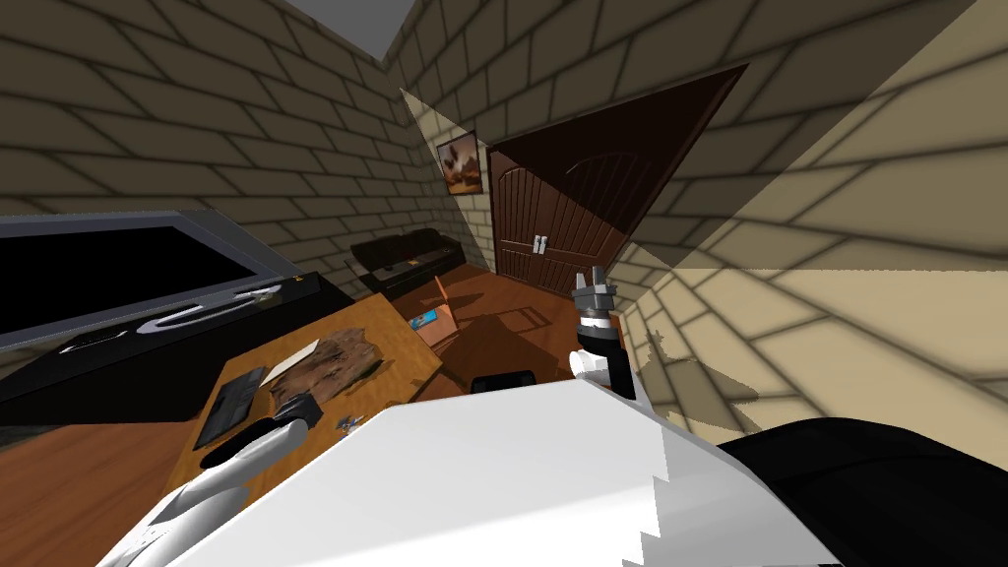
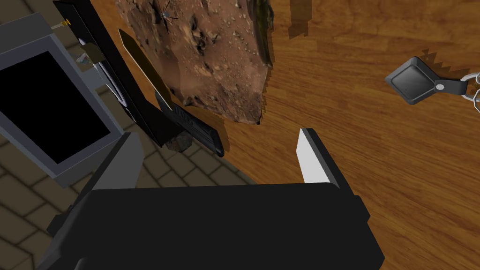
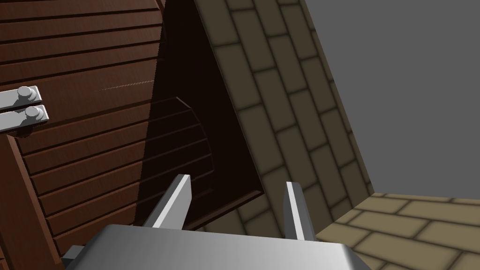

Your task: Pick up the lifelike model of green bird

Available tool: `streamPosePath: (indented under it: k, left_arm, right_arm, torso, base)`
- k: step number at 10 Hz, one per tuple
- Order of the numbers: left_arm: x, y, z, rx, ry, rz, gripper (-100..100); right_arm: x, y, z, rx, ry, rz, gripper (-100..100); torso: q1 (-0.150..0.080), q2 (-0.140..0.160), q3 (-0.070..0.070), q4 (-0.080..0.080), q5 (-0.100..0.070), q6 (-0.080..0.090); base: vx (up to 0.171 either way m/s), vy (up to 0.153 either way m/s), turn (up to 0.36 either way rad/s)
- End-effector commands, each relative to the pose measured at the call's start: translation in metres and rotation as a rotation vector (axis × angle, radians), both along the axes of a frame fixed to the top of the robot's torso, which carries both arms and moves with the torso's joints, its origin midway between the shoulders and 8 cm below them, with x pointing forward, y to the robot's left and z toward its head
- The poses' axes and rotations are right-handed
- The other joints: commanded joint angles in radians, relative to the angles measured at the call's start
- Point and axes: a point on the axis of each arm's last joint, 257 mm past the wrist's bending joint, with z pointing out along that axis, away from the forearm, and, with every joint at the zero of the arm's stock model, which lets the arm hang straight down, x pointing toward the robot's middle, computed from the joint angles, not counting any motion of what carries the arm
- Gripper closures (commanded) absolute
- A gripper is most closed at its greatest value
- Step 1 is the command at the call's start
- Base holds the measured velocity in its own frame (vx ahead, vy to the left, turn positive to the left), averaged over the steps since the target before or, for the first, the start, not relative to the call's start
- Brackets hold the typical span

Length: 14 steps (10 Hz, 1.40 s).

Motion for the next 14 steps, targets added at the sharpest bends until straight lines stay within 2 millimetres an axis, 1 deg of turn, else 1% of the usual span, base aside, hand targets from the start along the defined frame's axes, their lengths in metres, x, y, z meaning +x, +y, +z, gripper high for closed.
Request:
streamPosePath:
  k: [1, 2, 3, 4, 6, 7, 8, 9, 11, 12, 13, 14]
  left_arm:
    - [-0.007, 0.002, -0.007, -0.010, 0.015, 0.015, -100]
    - [-0.010, 0.009, -0.008, -0.032, 0.033, 0.042, -100]
    - [-0.020, 0.010, -0.015, -0.042, 0.050, 0.058, -100]
    - [-0.028, 0.015, -0.020, -0.068, 0.070, 0.092, -100]
    - [-0.036, 0.016, -0.027, -0.108, 0.097, 0.124, -100]
    - [-0.042, 0.016, -0.031, -0.115, 0.107, 0.134, -100]
    - [-0.042, 0.016, -0.035, -0.147, 0.120, 0.153, -100]
    - [-0.051, 0.015, -0.040, -0.155, 0.132, 0.165, -100]
    - [-0.050, 0.010, -0.048, -0.220, 0.152, 0.195, -100]
    - [-0.059, 0.007, -0.054, -0.235, 0.167, 0.207, -100]
    - [-0.063, 0.006, -0.057, -0.239, 0.173, 0.213, -100]
    - [-0.060, 0.001, -0.061, -0.273, 0.181, 0.221, -100]
  right_arm:
    - [0.000, 0.000, 0.000, 0.000, 0.000, 0.000, 0]
    - [0.000, 0.000, 0.000, 0.000, 0.000, 0.000, 0]
    - [0.000, 0.000, 0.000, 0.000, 0.000, 0.000, 0]
    - [0.000, 0.000, 0.000, 0.000, 0.000, 0.000, 0]
    - [0.000, 0.000, 0.000, 0.000, 0.000, 0.000, 0]
    - [0.000, 0.000, 0.000, 0.000, 0.000, 0.000, 0]
    - [0.000, 0.000, 0.000, 0.000, 0.000, 0.000, 0]
    - [0.000, 0.000, 0.000, 0.000, 0.000, 0.000, 0]
    - [0.000, 0.000, 0.000, 0.000, 0.000, 0.000, 0]
    - [0.000, 0.000, 0.000, 0.000, 0.000, 0.000, 0]
    - [0.000, 0.000, 0.000, 0.000, 0.000, 0.000, 0]
    - [0.000, 0.000, 0.000, 0.000, 0.000, 0.000, 0]
  torso:
    - [0.000, 0.000, 0.000, 0.000, 0.000, 0.000]
    - [0.000, 0.002, 0.001, 0.000, 0.000, 0.000]
    - [0.000, 0.001, 0.001, 0.000, 0.000, 0.001]
    - [0.000, 0.000, 0.000, 0.000, 0.000, 0.000]
    - [0.001, -0.001, -0.001, 0.000, 0.000, 0.000]
    - [0.001, -0.001, -0.001, 0.000, 0.000, 0.000]
    - [0.001, 0.000, 0.000, 0.000, 0.000, 0.000]
    - [0.002, -0.001, -0.001, 0.000, 0.000, 0.000]
    - [0.002, -0.001, 0.000, 0.000, 0.000, 0.000]
    - [0.003, -0.003, -0.001, 0.000, 0.001, 0.000]
    - [0.002, -0.001, -0.001, 0.000, 0.001, 0.000]
    - [0.001, 0.001, 0.001, 0.000, 0.000, 0.000]
  base:
    - [0.024, 0.005, 0.013]
    - [0.042, 0.008, -0.068]
    - [0.057, 0.014, -0.051]
    - [0.081, 0.019, -0.058]
    - [0.074, 0.026, -0.049]
    - [0.059, 0.026, -0.031]
    - [0.074, 0.039, -0.031]
    - [0.066, 0.031, -0.030]
    - [0.083, 0.045, -0.031]
    - [0.074, 0.036, -0.022]
    - [0.021, 0.016, -0.001]
    - [0.035, 0.029, -0.006]
